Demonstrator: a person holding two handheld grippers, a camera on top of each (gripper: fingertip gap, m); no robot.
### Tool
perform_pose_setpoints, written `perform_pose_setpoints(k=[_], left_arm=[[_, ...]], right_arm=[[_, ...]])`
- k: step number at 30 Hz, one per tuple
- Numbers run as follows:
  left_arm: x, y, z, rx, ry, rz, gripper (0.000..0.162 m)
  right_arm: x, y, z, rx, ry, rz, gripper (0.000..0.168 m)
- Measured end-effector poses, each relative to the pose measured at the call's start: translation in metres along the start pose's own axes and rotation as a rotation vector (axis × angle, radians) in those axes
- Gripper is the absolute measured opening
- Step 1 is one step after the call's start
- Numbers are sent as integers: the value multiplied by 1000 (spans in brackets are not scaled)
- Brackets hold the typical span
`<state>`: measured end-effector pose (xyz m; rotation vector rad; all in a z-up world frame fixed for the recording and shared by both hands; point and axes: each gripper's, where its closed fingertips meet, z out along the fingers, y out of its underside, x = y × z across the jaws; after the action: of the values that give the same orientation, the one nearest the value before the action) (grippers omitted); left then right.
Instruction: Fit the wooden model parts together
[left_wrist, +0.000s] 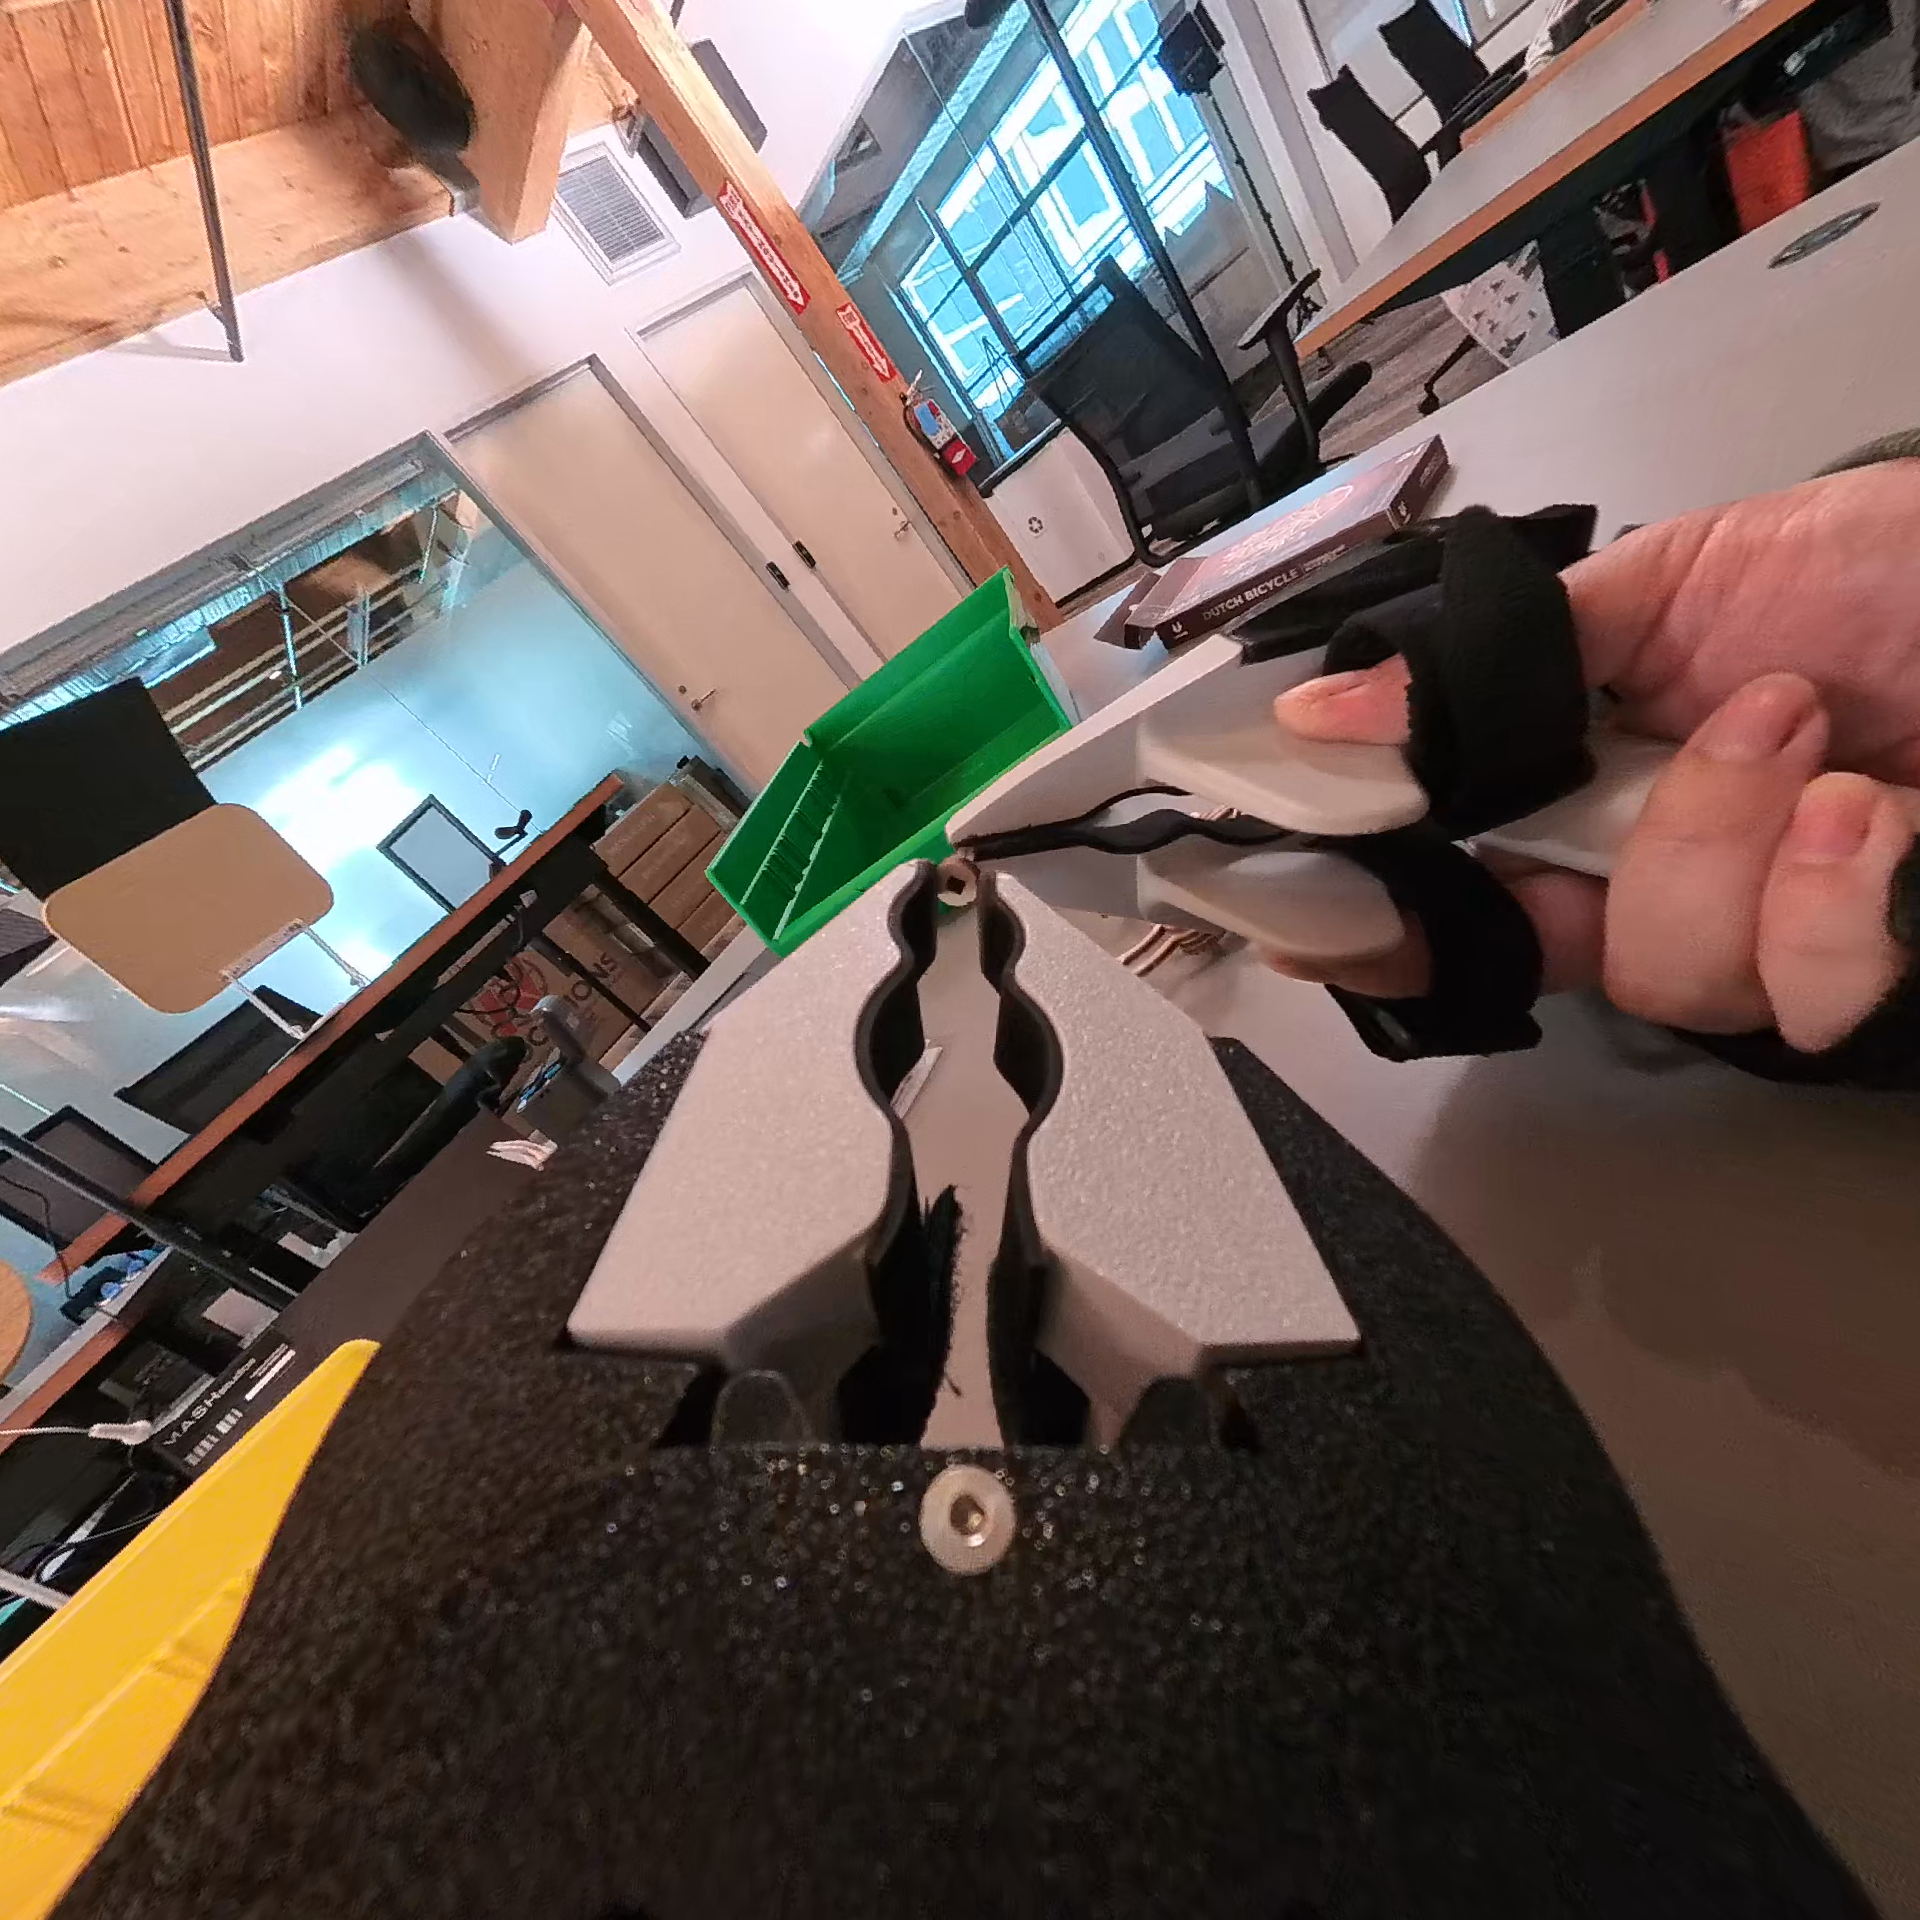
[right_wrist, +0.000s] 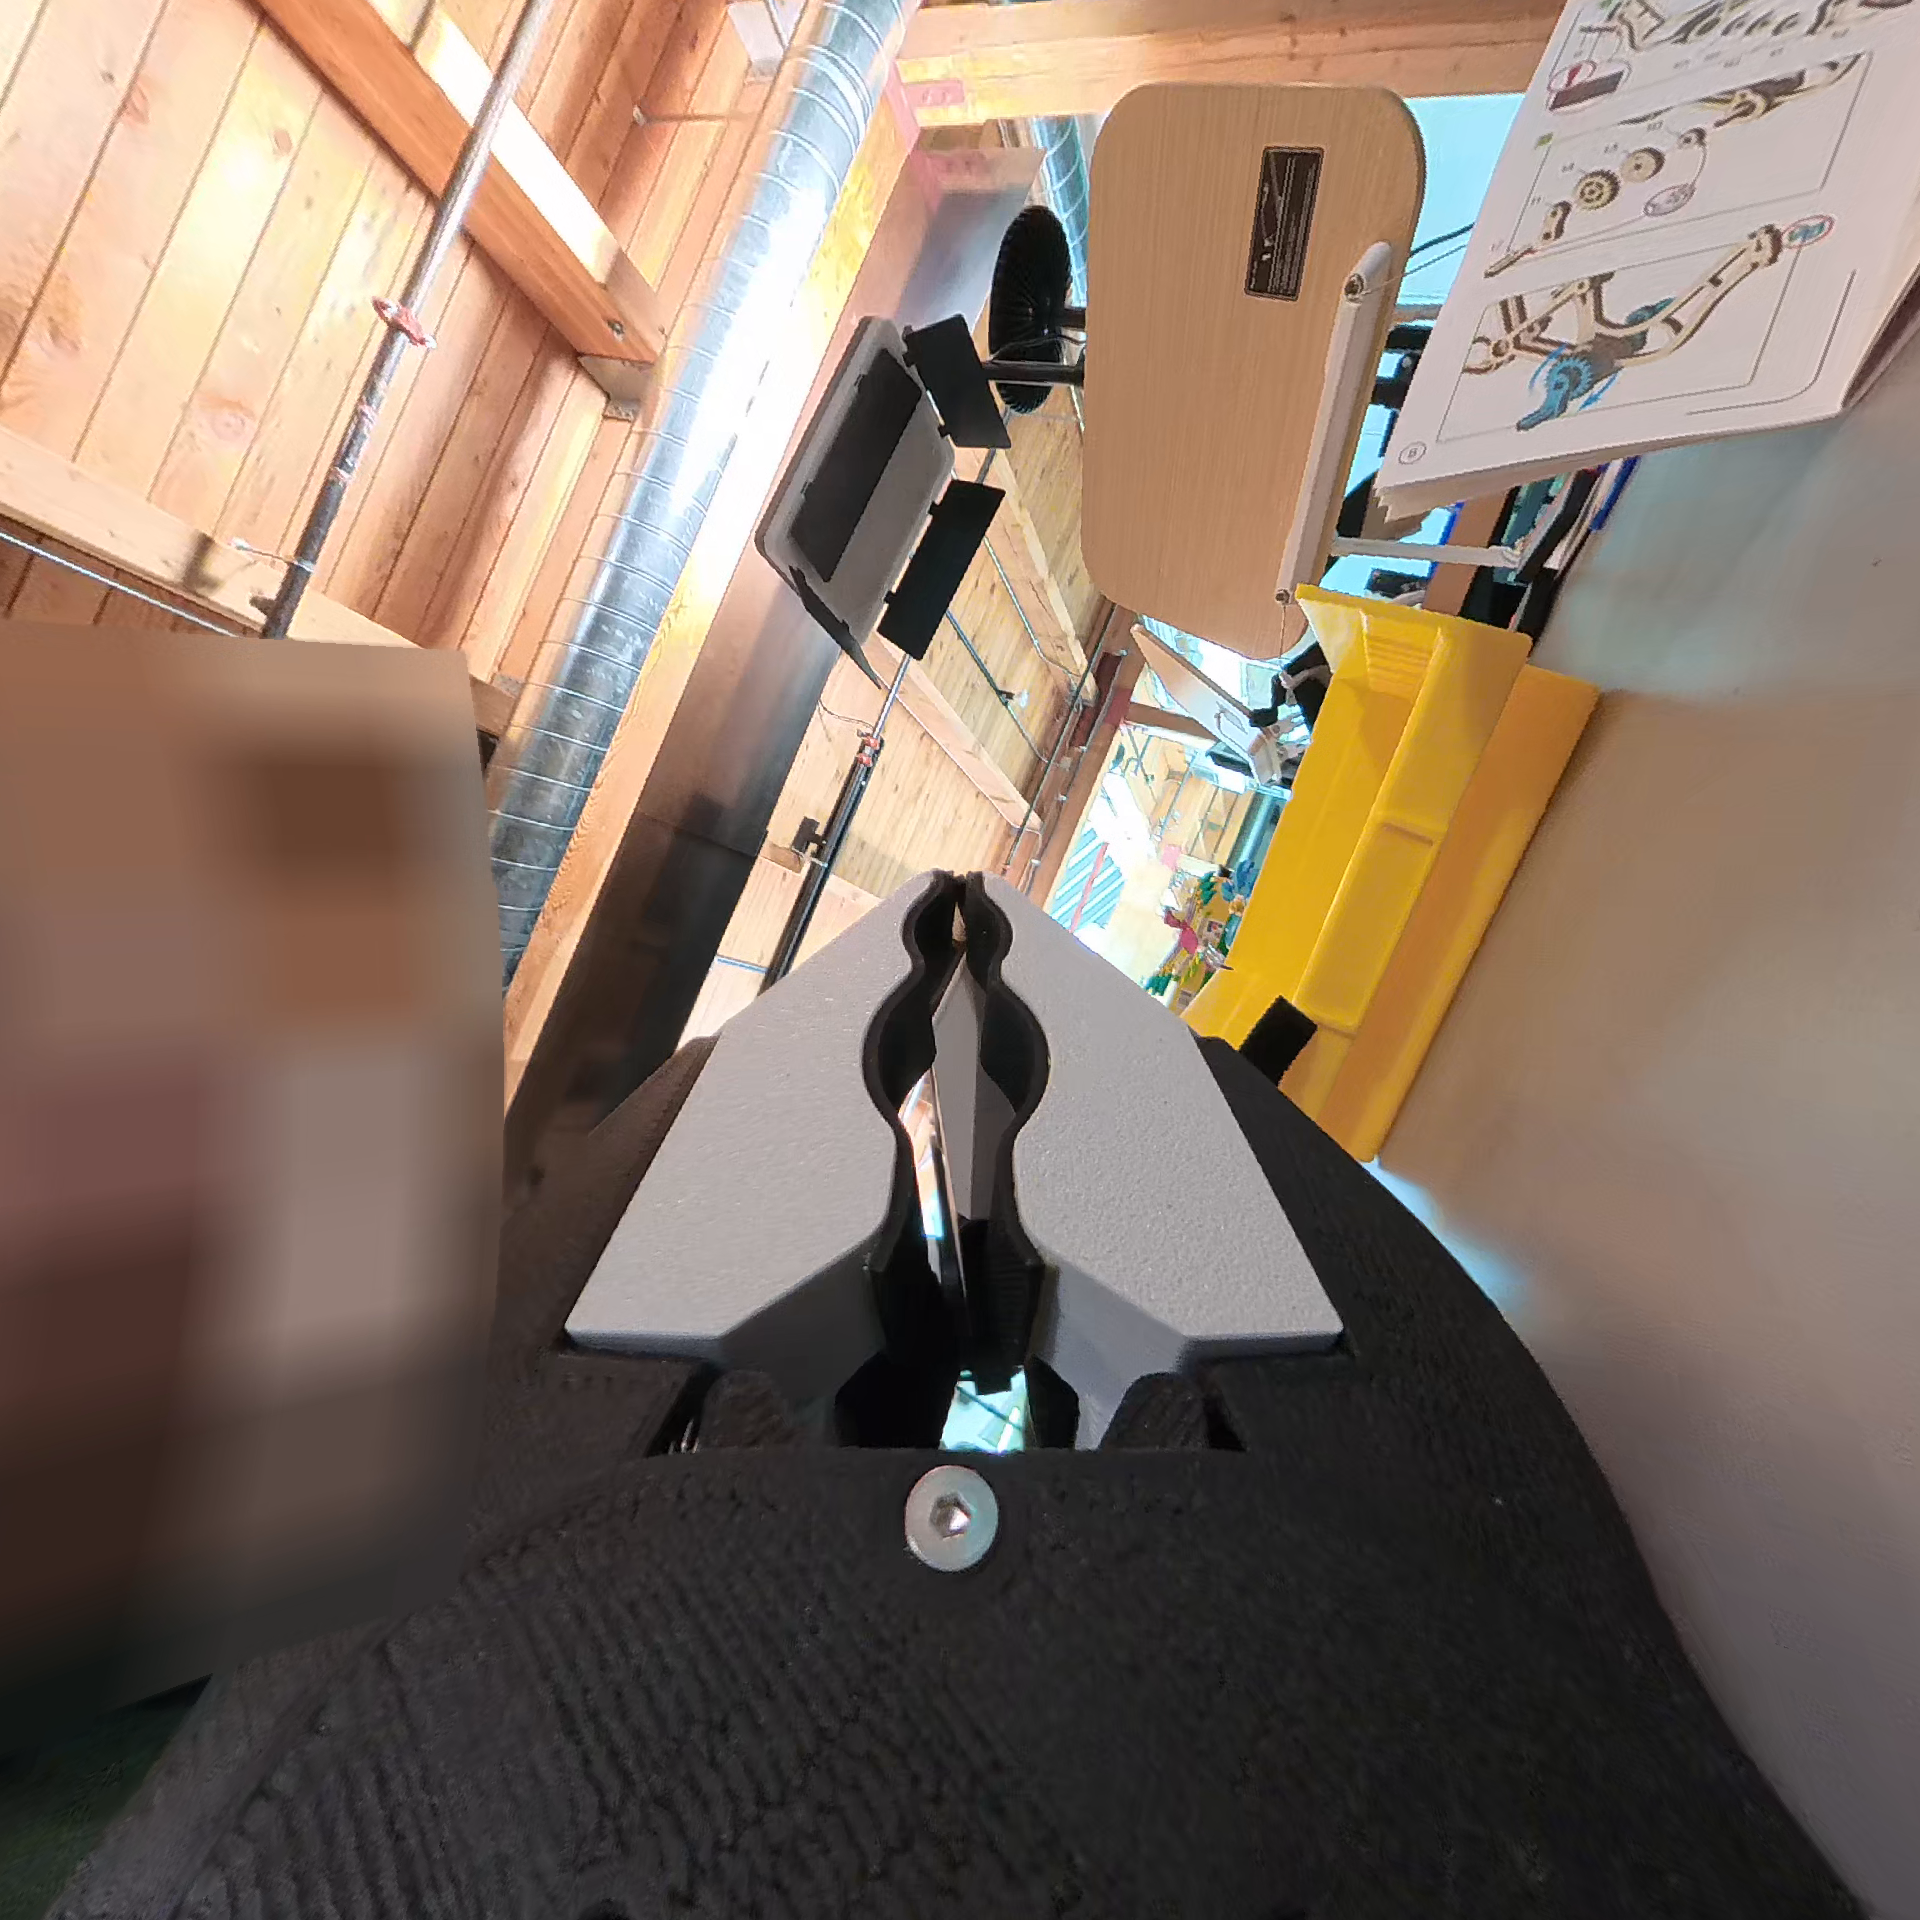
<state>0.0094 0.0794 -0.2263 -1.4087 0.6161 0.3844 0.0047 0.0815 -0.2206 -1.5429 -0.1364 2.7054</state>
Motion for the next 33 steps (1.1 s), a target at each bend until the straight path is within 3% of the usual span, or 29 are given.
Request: perform_pose_setpoints(k=[33], left_arm=[[-1, -7, -5, 79, 54, -119, 5]], right_arm=[[-3, 6, 1, -26, -18, 89, 1]])
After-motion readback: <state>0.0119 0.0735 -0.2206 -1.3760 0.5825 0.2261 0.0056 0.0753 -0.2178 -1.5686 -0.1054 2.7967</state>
